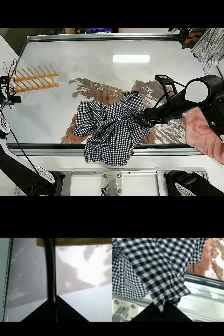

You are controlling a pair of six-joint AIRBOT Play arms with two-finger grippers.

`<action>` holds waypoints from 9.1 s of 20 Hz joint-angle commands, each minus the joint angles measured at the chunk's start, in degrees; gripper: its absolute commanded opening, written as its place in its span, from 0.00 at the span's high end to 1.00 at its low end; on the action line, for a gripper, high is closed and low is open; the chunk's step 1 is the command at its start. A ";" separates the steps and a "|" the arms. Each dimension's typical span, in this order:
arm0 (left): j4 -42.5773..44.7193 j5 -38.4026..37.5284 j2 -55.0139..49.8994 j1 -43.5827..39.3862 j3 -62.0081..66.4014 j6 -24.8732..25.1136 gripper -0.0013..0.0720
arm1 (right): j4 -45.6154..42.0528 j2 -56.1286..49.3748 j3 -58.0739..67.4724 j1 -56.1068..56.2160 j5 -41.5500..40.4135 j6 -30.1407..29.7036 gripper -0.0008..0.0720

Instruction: Fold the clothes and pants, and hang the long-sleeved shirts on hangers.

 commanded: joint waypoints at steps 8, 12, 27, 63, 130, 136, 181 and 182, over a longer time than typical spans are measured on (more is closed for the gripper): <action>0.02 -2.54 7.56 -0.26 0.04 0.07 0.97 | 0.02 -0.02 0.00 -0.02 0.00 0.02 0.98; 0.02 -3.78 12.85 -1.55 0.04 1.18 0.97 | 0.02 -0.02 0.00 -0.02 0.02 0.02 0.98; -19.43 -14.95 32.96 -16.17 0.04 1.53 0.97 | 0.04 0.00 0.00 -0.02 0.00 0.02 0.98; -54.21 -58.69 51.47 -18.97 -45.97 79.47 0.97 | 0.04 -0.02 0.00 -0.02 0.00 0.04 0.98; -64.72 -51.39 42.18 -28.72 -42.91 82.38 0.97 | 70.29 -8.94 -28.83 -26.29 -15.93 -138.07 0.98; -64.70 -45.13 42.40 -27.02 -42.86 57.70 0.22 | 70.31 -8.87 -28.83 -26.36 -16.24 -135.82 0.98; -67.49 -20.28 47.67 -25.40 -46.34 8.22 0.97 | 58.31 23.89 -27.58 -31.08 -16.20 -91.95 0.98; -67.45 -22.67 46.14 -25.40 -44.22 8.20 0.97 | 58.31 24.35 -27.56 -31.08 -16.22 -91.67 0.98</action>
